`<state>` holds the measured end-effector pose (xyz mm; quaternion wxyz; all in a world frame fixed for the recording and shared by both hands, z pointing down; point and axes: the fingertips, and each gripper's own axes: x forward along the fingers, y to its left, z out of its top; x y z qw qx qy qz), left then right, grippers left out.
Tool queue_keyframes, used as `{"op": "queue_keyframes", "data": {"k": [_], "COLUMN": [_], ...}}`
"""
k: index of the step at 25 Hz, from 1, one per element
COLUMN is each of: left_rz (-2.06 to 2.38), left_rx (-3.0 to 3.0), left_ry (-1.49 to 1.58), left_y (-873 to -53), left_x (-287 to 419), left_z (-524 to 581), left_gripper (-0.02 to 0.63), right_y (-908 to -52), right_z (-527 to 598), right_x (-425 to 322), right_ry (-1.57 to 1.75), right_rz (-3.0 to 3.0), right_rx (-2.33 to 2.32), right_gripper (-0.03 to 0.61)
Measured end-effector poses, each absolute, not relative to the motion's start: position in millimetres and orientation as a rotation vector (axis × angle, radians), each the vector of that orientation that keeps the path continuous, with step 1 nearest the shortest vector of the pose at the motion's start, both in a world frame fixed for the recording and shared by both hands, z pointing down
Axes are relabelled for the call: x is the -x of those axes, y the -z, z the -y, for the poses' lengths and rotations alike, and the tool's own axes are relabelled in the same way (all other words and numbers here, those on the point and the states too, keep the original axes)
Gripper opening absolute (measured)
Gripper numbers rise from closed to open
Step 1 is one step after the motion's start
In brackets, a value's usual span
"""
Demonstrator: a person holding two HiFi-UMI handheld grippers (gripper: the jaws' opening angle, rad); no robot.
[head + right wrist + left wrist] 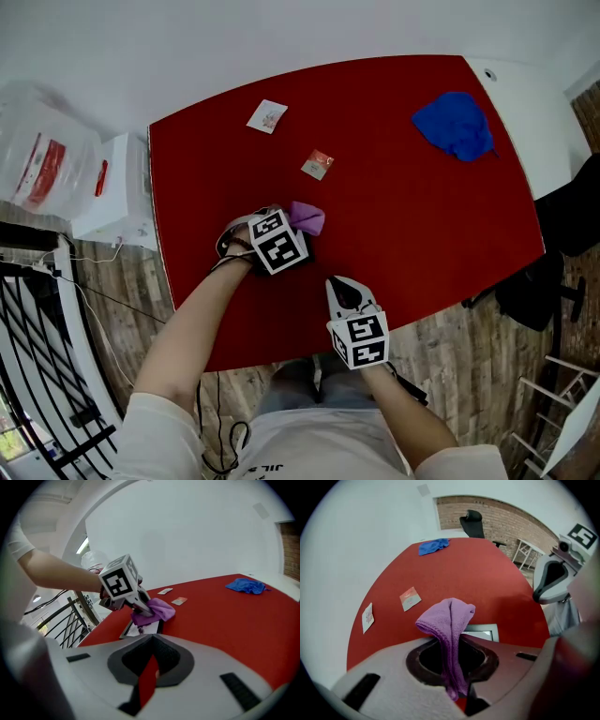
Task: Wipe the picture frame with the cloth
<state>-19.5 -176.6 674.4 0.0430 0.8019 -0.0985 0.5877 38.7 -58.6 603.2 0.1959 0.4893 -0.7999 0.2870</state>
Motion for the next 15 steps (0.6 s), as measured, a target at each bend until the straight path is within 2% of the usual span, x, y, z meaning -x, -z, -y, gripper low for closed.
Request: {"op": "queue_keyframes", "data": {"k": [6, 15], "left_rz": [0.293, 0.193], "left_rx": [-2.445, -2.471], "left_ry": [-1.787, -1.78], "left_y": [-674.0, -682.5], "left_x": [9.8, -0.6], "left_z": [184.2, 112.5], "left_gripper": [0.057, 0.057], "right_y": [-610.3, -610.0], "right_z": [53.8, 59.2], "right_x": [-51.9, -53.3], "right_ry": [-0.817, -0.815], "right_rz": [2.222, 2.238], "right_rx": [-1.383, -1.394], "right_gripper": [0.003, 0.003]}}
